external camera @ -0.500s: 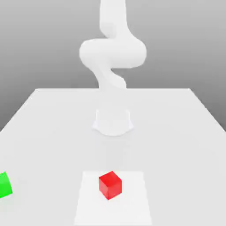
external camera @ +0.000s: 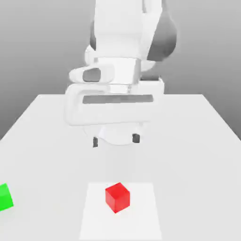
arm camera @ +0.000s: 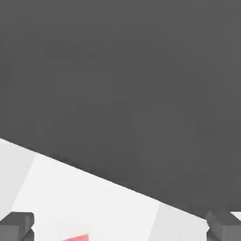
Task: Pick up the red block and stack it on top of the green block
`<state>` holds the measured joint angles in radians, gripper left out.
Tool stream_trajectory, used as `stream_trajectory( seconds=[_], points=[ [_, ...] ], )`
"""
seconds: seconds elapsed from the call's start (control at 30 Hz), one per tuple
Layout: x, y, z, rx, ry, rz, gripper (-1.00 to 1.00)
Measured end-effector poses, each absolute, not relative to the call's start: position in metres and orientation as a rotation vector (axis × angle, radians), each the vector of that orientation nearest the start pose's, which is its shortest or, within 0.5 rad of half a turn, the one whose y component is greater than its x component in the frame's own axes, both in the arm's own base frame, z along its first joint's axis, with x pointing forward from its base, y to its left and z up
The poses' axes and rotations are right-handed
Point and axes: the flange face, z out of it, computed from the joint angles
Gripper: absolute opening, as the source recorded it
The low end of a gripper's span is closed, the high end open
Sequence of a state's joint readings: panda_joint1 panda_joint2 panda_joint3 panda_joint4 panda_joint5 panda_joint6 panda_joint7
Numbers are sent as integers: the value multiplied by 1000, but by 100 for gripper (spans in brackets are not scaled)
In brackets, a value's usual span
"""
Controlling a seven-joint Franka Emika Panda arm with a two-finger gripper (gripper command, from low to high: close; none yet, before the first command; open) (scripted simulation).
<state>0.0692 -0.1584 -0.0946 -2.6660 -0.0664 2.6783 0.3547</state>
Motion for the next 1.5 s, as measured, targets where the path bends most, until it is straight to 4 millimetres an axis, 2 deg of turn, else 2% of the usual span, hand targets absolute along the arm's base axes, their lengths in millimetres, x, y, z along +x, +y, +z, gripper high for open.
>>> stream_trajectory(
  seconds=[0.13,0.33,0.37,0.6,0.8,0.87,1.03,1.13,1.23,1.3,1.37,1.4,1.5],
  points=[
    [398,-8,226,-3123,340,-50,0],
    [390,-8,159,-3126,304,-1,0],
    [389,-8,149,-3127,303,-1,-100],
    [388,-8,147,-3127,303,2,-100],
    [389,-8,200,-3126,304,2,-100],
    [398,-46,211,-3110,428,2,-100],
    [413,-167,226,-3043,745,2,-100],
    [407,-242,235,-2997,915,1,-100],
    [385,-316,241,-2944,1084,2,-100],
    [378,-335,223,-2930,1127,1,-100],
    [376,-340,196,-2926,1138,1,-100],
    [375,-340,187,-2926,1140,2,100],
    [375,-340,187,-2926,1140,2,100]
  ],
)
